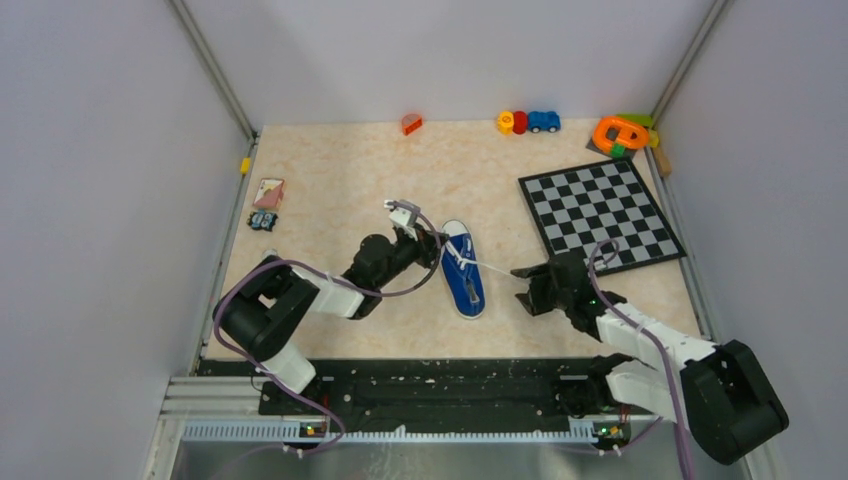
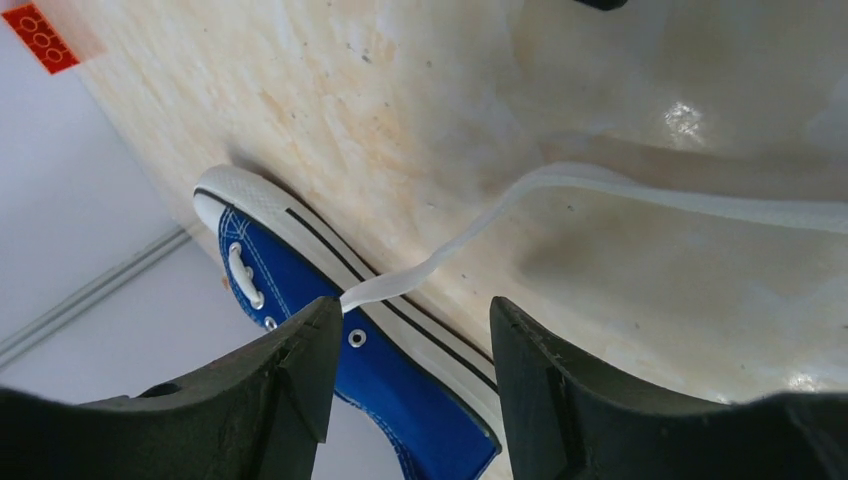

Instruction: Tie the shoes

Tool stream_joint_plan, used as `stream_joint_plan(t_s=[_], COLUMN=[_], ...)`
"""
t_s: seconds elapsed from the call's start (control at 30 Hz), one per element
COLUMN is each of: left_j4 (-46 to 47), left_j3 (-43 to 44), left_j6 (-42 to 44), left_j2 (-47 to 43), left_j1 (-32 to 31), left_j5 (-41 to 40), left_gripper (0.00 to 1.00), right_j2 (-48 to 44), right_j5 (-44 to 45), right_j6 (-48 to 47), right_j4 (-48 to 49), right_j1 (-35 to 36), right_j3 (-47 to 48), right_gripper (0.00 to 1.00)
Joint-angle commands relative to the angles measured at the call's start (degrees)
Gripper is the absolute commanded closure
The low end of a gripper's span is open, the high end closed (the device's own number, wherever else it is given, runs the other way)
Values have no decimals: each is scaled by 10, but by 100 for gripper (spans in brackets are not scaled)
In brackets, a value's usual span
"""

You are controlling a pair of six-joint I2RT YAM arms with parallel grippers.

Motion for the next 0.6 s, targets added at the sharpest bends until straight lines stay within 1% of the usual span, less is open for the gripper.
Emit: stream_joint_plan(t_s=[0.0, 0.07, 0.2, 0.23, 0.3, 0.37, 0.5, 0.57], left_j4=[43, 42, 41, 43, 60, 71, 51, 34], left_j3=[-7, -9, -11, -12, -12, -11, -11, -11], left_j6=[7, 8, 2, -12, -42, -63, -73, -73], left_j2=[-20, -21, -17, -13, -2, 8, 7, 3], left_j1=[-2, -2, -2, 0, 9, 18, 37, 46], left_j5=[-1, -1, -5, -9, 9, 22, 30, 29], left_gripper=[100, 100, 100, 100, 100, 100, 100, 100], right_j2=[29, 43, 81, 90, 105, 96, 25, 0], right_j5=[17, 29, 37, 39, 41, 61, 160, 184], right_j6=[38, 39, 44, 40, 37, 23, -58, -99], right_j4=[66, 73, 106, 127, 167, 176, 65, 51], right_j1=[9, 9, 9, 9, 9, 9, 9, 8], right_j3=[-2, 2, 1, -1, -9, -11, 33, 45], right_gripper=[43, 44, 59, 67, 100, 100, 100, 100])
